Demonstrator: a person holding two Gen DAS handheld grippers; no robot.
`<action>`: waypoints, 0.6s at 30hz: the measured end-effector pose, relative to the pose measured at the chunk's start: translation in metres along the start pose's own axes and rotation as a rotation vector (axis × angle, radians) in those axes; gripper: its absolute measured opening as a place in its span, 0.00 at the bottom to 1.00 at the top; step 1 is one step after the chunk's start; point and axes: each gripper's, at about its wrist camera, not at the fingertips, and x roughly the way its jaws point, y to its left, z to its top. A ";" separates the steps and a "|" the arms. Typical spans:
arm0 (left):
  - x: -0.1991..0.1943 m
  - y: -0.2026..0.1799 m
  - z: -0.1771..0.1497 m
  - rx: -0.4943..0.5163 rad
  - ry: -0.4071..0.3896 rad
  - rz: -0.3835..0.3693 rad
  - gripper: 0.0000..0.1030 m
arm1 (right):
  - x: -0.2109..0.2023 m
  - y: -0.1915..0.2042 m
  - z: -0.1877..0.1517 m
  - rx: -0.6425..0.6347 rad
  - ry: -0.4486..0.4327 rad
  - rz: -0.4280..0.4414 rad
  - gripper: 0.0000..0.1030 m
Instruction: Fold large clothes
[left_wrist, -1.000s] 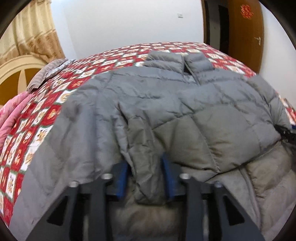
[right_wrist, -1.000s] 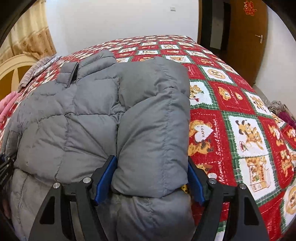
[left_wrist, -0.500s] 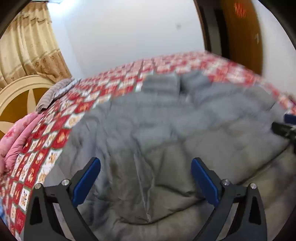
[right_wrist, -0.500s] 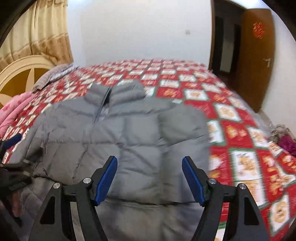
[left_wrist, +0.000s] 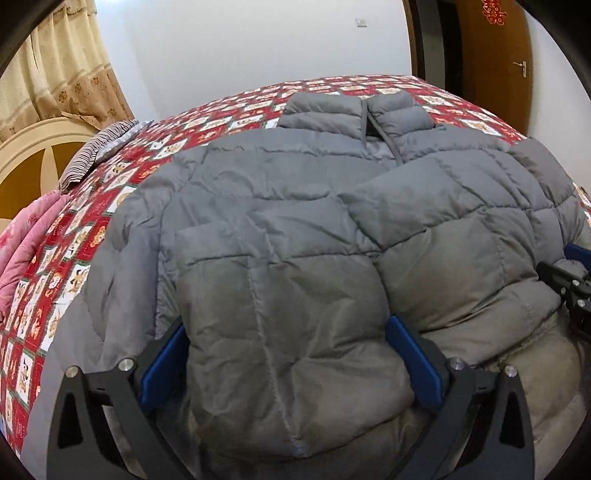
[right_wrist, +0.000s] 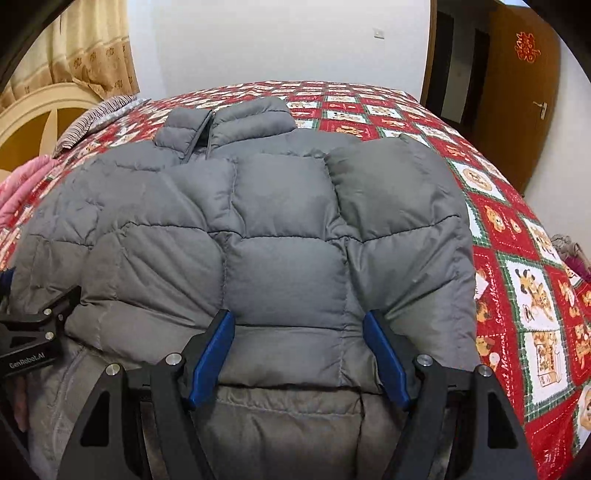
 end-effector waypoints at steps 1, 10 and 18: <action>0.000 -0.001 0.000 0.003 0.002 0.004 1.00 | 0.001 0.001 0.000 -0.003 0.001 -0.004 0.71; -0.084 0.042 -0.007 0.010 -0.121 -0.008 1.00 | 0.002 0.003 -0.001 -0.011 0.000 -0.015 0.71; -0.124 0.183 -0.098 -0.078 -0.045 0.191 1.00 | -0.030 -0.002 -0.005 -0.031 -0.010 0.000 0.77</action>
